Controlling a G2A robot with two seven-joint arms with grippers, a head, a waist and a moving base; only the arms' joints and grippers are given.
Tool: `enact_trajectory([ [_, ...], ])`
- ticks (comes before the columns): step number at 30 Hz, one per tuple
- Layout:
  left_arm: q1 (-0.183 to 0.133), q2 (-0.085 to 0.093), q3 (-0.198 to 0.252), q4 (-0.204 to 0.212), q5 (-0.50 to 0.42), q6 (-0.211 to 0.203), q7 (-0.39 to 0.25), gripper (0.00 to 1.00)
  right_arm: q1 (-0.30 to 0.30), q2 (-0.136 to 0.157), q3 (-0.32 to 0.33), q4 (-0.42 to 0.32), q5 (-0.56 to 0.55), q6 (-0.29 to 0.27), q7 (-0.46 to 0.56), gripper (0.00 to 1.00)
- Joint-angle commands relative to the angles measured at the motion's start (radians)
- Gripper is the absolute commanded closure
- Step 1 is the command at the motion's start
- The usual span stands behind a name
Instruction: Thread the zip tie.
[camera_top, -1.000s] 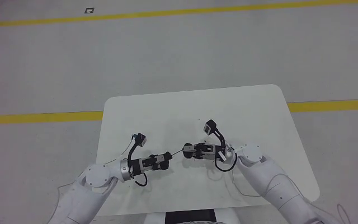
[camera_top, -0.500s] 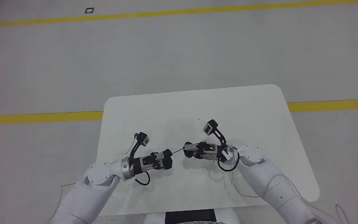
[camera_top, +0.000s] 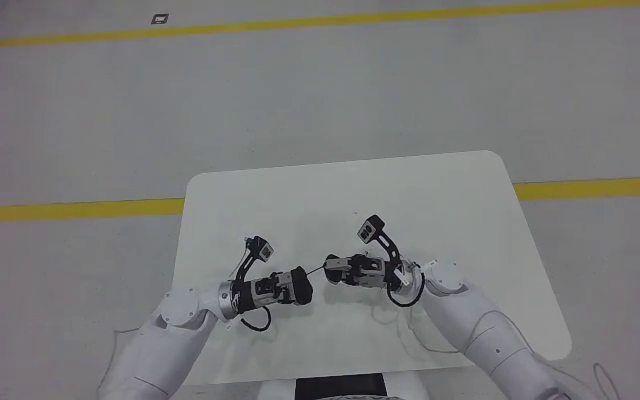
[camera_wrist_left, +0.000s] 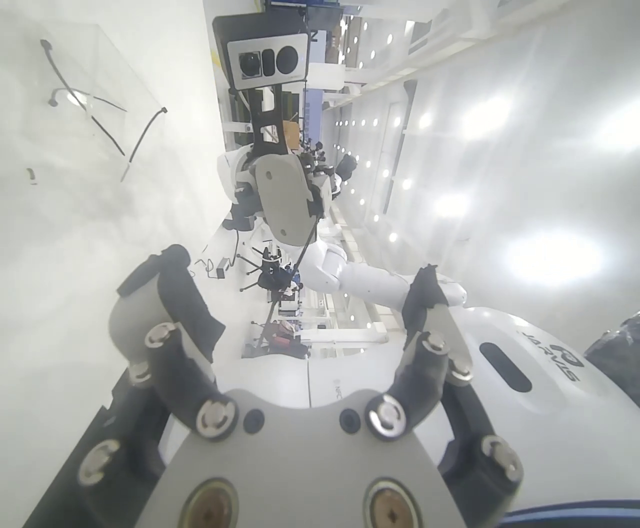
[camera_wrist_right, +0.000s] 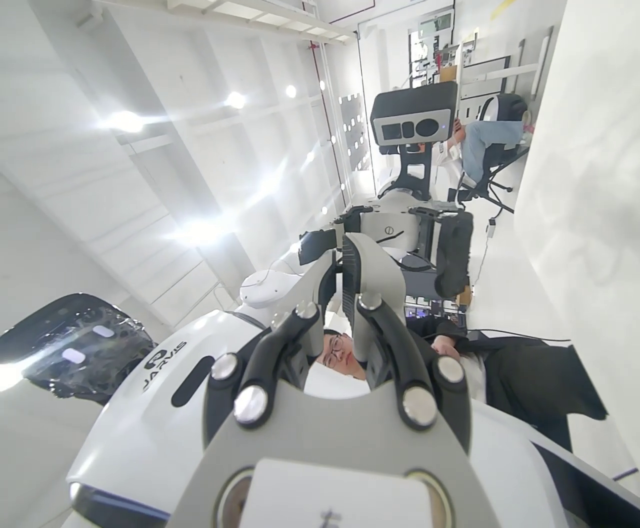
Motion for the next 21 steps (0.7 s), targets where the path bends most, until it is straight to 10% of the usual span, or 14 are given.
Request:
enact_trajectory([
  [1,0.0,0.0,0.0,0.0,0.0,0.0,0.001,0.0,0.0,0.0,0.0,0.0,0.0,0.0,0.0,1.0],
  [18,0.0,0.0,0.014,-0.02,-0.006,0.0,0.038,0.0,-0.025,-0.002,-0.002,-0.038,0.0,0.026,-0.025,1.0],
  [21,0.004,-0.001,0.009,-0.022,-0.011,0.0,0.035,0.36,-0.022,-0.003,-0.006,-0.035,-0.01,0.033,-0.023,1.0],
])
